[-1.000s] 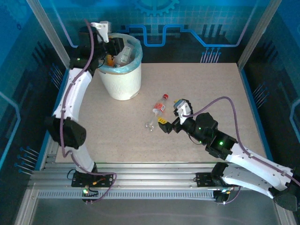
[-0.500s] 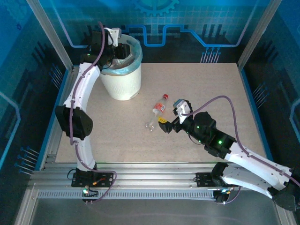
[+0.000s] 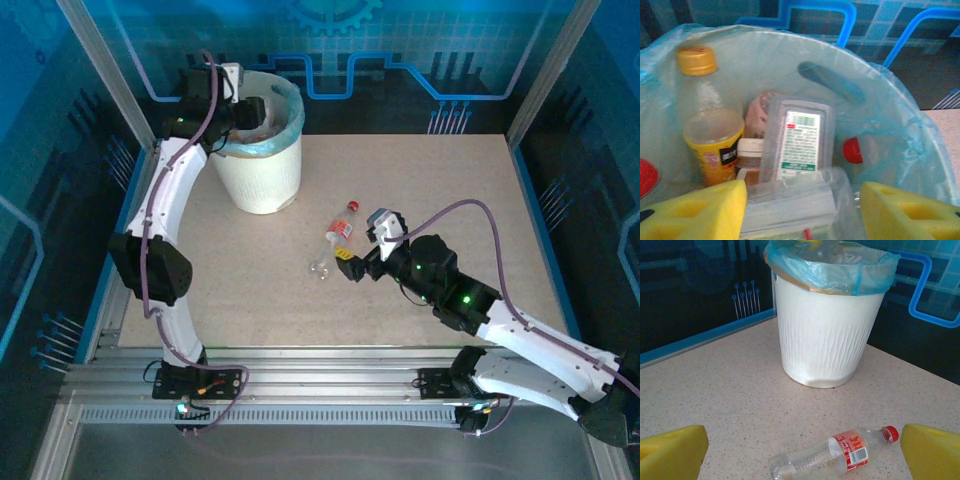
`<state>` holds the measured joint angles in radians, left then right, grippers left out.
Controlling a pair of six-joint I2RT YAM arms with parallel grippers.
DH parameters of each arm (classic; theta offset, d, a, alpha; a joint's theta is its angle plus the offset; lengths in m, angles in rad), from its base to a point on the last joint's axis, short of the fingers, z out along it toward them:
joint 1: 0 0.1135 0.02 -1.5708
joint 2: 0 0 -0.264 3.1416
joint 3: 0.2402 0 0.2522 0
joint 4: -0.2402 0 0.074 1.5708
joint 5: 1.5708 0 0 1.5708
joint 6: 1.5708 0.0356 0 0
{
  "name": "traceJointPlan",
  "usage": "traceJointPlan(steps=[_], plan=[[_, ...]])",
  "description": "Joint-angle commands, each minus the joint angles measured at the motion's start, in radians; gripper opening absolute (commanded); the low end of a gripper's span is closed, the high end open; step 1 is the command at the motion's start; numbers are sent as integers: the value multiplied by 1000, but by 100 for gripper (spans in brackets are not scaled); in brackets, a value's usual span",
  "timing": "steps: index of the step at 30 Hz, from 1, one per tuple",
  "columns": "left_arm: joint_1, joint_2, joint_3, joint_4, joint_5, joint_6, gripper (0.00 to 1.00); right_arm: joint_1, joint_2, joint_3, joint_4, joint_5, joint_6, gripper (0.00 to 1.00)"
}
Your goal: Put the plastic bottles in the bin
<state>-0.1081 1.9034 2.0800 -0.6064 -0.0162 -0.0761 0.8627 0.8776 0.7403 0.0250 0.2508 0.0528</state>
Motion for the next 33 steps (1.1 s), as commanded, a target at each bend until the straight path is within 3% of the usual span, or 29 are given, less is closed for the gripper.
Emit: traceJointPlan(steps=[1, 6, 15, 18, 22, 27, 33], plan=[[-4, -50, 40, -37, -27, 18, 62, -11, 0, 34, 0, 0, 21, 100], [-54, -19, 78, -94, -53, 97, 62, -12, 8, 33, 1, 0, 27, 100], [-5, 3, 48, -114, -41, 68, 59, -14, 62, 83, -96, 47, 86, 100], [1, -5, 86, -137, -11, 53, 59, -19, 127, 149, -193, 128, 178, 100], [-4, -113, 55, -93, 66, 12, 61, -63, 284, 328, -429, 244, 419, 100], [-25, -398, -262, 73, 91, 24, 63, -99, 549, 541, -651, 205, 505, 100], [-40, -828, -886, 494, 239, 119, 74, -100, 750, 598, -598, 174, 563, 100]])
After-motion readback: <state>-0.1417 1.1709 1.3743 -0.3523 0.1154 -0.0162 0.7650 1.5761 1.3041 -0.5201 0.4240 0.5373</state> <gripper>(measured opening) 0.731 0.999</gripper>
